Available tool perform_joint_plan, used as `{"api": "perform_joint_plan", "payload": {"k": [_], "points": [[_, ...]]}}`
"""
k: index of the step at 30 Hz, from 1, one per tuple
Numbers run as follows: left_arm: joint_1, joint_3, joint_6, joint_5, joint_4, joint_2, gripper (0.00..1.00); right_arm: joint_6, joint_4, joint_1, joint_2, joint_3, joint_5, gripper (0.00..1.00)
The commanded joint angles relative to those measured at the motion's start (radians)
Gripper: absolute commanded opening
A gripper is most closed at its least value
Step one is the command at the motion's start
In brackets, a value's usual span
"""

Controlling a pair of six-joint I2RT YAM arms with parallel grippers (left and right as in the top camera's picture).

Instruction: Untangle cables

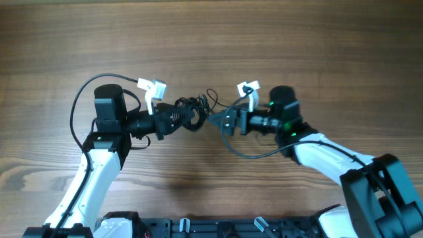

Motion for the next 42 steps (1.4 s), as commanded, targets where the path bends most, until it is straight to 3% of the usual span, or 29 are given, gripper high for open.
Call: {"api": "perform_joint_plan", "payload": {"k": [1,2,3,5,12,15,18,20,21,22,24,26,29,30,31,35,39,42], "points": [[0.002,0.008,0.210,0.075,-0.106,0.003,0.04,-0.286,0.110,-0.188,-0.027,0.008,-0.520,0.95],[0.002,0.008,0.220,0.095,-0.119,0.021,0.04,-0.306,0.150,-0.245,-0.027,0.008,-0.559,0.86],[-0.002,0.008,0.237,0.164,-0.114,0.039,0.04,-0.302,0.179,-0.281,-0.027,0.008,-0.558,0.83],[-0.029,0.008,0.305,0.353,-0.081,0.078,0.04,-0.288,0.205,-0.290,-0.027,0.008,-0.559,0.87],[-0.246,0.008,0.306,0.358,-0.024,0.113,0.04,-0.295,0.204,-0.146,-0.027,0.008,-0.547,0.88],[-0.269,0.008,0.305,0.358,-0.011,0.113,0.04,-0.296,0.183,-0.110,-0.027,0.008,-0.518,0.81],[-0.268,0.008,0.301,0.358,-0.005,0.113,0.06,-0.353,0.105,-0.082,-0.027,0.008,-0.503,0.60],[-0.266,0.008,0.301,0.357,0.019,0.113,0.06,-0.374,0.055,-0.057,-0.027,0.008,-0.504,0.54],[-0.266,0.008,0.301,0.357,0.036,0.113,0.06,-0.375,0.053,-0.043,-0.027,0.008,-0.504,0.45],[-0.266,0.008,0.301,0.350,0.050,0.113,0.08,-0.375,0.055,-0.032,-0.027,0.008,-0.504,0.27],[-0.266,0.008,0.299,0.301,0.057,0.113,0.09,-0.374,0.055,-0.029,-0.027,0.008,-0.505,0.04],[-0.266,0.008,0.259,0.215,0.057,0.113,0.10,-0.372,0.053,-0.029,-0.027,0.008,-0.505,0.04],[-0.258,0.008,0.166,0.075,0.057,0.113,0.36,-0.339,0.053,-0.039,-0.027,0.008,-0.469,0.04],[-0.245,0.008,0.129,0.029,0.057,0.113,0.57,-0.242,0.055,-0.054,-0.027,0.008,-0.397,0.04],[-0.226,0.008,0.087,-0.022,0.058,0.113,1.00,-0.150,0.055,-0.070,-0.027,0.008,-0.329,0.04],[-0.144,0.008,-0.140,-0.205,0.065,0.113,1.00,0.152,0.085,-0.134,-0.027,0.008,-0.206,0.04],[-0.131,0.008,-0.192,-0.212,0.064,0.113,1.00,0.428,0.132,-0.157,-0.027,0.008,-0.140,0.04],[-0.150,0.008,-0.262,-0.329,0.038,0.113,1.00,0.636,0.136,-0.157,-0.027,0.008,-0.073,0.04]]}}
